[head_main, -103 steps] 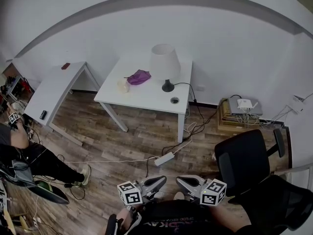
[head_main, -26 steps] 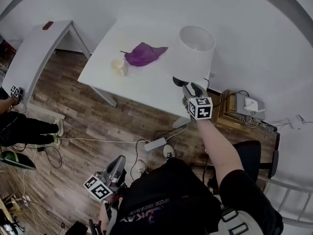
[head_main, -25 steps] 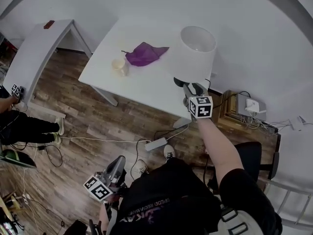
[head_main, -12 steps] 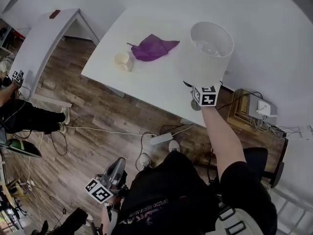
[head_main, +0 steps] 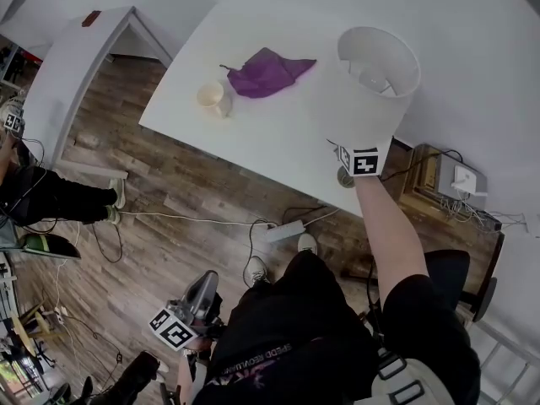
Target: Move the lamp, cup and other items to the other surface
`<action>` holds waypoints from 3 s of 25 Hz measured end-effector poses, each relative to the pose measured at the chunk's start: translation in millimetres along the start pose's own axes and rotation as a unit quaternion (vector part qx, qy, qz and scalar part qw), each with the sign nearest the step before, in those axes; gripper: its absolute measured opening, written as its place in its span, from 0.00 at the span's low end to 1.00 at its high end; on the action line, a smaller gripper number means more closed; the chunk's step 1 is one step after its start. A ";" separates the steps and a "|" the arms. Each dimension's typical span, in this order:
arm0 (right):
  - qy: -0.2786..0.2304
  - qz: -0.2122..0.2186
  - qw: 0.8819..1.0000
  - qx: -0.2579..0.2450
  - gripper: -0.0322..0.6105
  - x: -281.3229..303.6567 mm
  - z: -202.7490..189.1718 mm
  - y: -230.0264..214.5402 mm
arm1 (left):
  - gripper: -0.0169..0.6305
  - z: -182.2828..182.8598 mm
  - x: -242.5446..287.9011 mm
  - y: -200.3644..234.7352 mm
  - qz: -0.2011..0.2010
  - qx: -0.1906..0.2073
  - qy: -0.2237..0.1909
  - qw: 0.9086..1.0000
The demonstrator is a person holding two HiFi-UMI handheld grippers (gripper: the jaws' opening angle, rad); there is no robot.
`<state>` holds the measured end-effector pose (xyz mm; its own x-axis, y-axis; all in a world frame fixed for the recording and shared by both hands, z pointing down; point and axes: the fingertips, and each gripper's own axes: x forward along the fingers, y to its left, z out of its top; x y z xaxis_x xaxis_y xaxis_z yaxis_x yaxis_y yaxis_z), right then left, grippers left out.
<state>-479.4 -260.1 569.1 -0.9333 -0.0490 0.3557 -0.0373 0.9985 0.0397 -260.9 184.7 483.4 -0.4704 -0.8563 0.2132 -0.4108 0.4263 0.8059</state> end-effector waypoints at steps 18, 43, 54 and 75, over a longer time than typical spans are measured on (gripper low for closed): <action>-0.046 -0.081 0.994 0.054 0.26 -57.4 35.5 -13.1 | 0.01 38.0 -8.4 1.9 -0.051 0.024 0.000 0.998; -0.072 -0.330 0.940 0.047 0.26 -403.5 39.4 -79.9 | 0.01 0.1 -2.4 -42.1 -0.257 0.042 0.193 0.946; -0.054 -0.433 0.897 0.069 0.26 -567.8 -10.5 -93.0 | 0.01 -54.0 -2.8 -77.0 -0.322 0.048 0.278 0.904; -0.047 -0.536 0.832 0.138 0.26 -809.7 -186.8 -212.3 | 0.02 -279.0 44.8 -220.1 -0.322 0.084 0.413 0.848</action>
<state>351.0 -436.8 447.1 -0.3344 -0.9253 0.1791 -0.9341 0.3506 0.0675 26.3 -28.8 469.6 0.5728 -0.8095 0.1291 -0.5121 -0.2304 0.8275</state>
